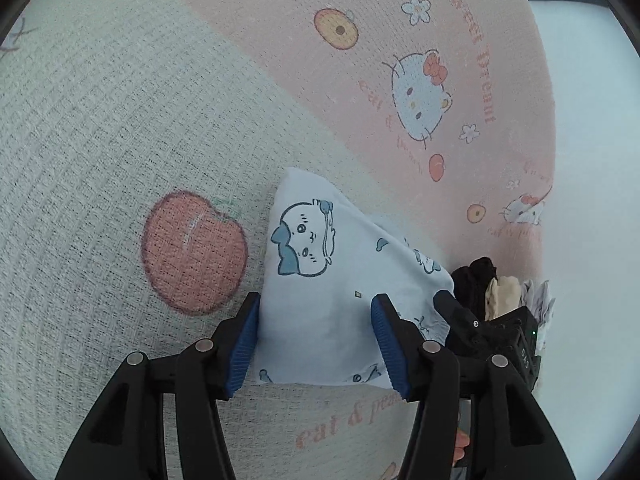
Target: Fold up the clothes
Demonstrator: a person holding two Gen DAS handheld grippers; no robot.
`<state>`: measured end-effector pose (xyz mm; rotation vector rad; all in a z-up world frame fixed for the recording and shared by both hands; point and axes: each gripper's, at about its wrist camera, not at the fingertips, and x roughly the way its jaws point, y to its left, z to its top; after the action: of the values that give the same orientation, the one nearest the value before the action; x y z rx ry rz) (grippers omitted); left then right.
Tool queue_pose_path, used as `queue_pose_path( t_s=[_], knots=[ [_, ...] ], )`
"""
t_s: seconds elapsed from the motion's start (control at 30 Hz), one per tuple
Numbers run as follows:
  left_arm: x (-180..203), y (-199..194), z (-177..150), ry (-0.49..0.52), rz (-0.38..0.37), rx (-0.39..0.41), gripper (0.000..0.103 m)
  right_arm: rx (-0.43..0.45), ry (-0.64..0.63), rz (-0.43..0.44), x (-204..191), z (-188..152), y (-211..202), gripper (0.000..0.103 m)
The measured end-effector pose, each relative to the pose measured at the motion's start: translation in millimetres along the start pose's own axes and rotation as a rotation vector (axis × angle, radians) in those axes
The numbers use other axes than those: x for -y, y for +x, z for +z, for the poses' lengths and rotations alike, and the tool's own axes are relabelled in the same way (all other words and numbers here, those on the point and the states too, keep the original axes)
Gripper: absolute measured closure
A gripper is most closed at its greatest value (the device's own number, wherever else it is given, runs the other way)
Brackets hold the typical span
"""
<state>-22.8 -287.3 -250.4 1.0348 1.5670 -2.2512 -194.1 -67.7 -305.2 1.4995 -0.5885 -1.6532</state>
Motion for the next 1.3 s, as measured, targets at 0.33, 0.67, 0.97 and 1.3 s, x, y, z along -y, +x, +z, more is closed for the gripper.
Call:
queue_pose_path(
  t_s=[0.33, 0.67, 0.97, 1.3],
  knots=[
    [4, 1, -9, -0.018, -0.013, 0.022, 0.07, 0.057, -0.04, -0.122, -15, 0, 9, 0.056],
    [35, -8, -11, 0.069, -0.015, 0.035, 0.076, 0.052, -0.048, -0.132, -21, 3, -4, 0.06],
    [74, -21, -18, 0.127, -0.051, 0.048, 0.077, 0.113, -0.182, -0.153, -58, -2, -43, 0.062],
    [120, -36, -41, 0.231, -0.071, 0.058, 0.083, 0.186, -0.281, -0.264, -85, -14, -83, 0.065]
  ],
)
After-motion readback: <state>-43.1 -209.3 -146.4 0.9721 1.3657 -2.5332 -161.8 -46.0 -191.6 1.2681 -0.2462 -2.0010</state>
